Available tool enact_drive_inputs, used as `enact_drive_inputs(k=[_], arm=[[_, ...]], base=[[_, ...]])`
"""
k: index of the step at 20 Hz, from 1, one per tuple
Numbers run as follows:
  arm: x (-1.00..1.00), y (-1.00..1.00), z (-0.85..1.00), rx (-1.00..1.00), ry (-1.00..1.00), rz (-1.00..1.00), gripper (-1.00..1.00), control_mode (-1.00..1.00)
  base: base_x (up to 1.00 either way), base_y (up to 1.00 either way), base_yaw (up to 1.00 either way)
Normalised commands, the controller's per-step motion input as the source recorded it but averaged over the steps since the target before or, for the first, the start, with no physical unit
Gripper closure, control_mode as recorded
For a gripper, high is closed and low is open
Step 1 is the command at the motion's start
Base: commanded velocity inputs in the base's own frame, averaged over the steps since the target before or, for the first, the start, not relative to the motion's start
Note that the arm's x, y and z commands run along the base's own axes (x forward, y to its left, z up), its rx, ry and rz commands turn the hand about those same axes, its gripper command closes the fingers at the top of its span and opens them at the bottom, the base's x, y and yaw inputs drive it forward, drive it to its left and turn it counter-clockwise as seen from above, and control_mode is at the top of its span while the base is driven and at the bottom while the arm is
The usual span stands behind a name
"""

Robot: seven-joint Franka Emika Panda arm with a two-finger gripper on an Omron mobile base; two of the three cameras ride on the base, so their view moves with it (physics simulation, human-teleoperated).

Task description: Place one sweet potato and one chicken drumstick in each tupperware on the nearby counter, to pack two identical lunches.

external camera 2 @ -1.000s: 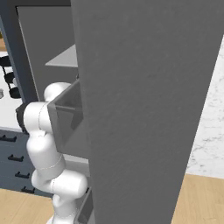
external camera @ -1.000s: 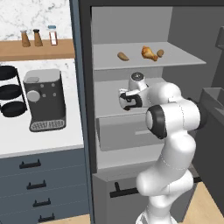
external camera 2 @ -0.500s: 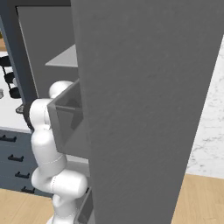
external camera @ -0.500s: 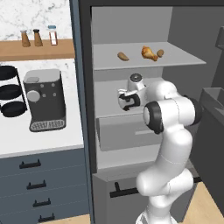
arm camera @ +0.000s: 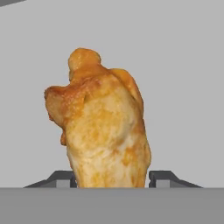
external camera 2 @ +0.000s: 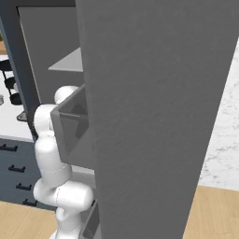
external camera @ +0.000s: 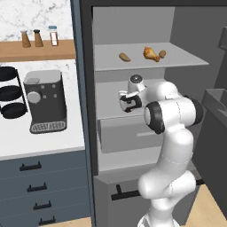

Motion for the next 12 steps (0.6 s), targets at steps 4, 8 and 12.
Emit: enact_drive_inputs(k=[4, 8, 12], arm=[[-0.66, -0.09, 0.02, 0.01, -0.06, 0.0, 1.0, -1.0], [-1.0, -0.34, 0.46, 0.05, -0.04, 0.0, 1.0, -1.0], [-1.0, -0.5, 0.83, 0.06, -0.06, 0.0, 1.0, -1.0]], base=[[0.0, 0.0, 0.0], [0.0, 0.0, 0.0], [0.0, 0.0, 0.0]])
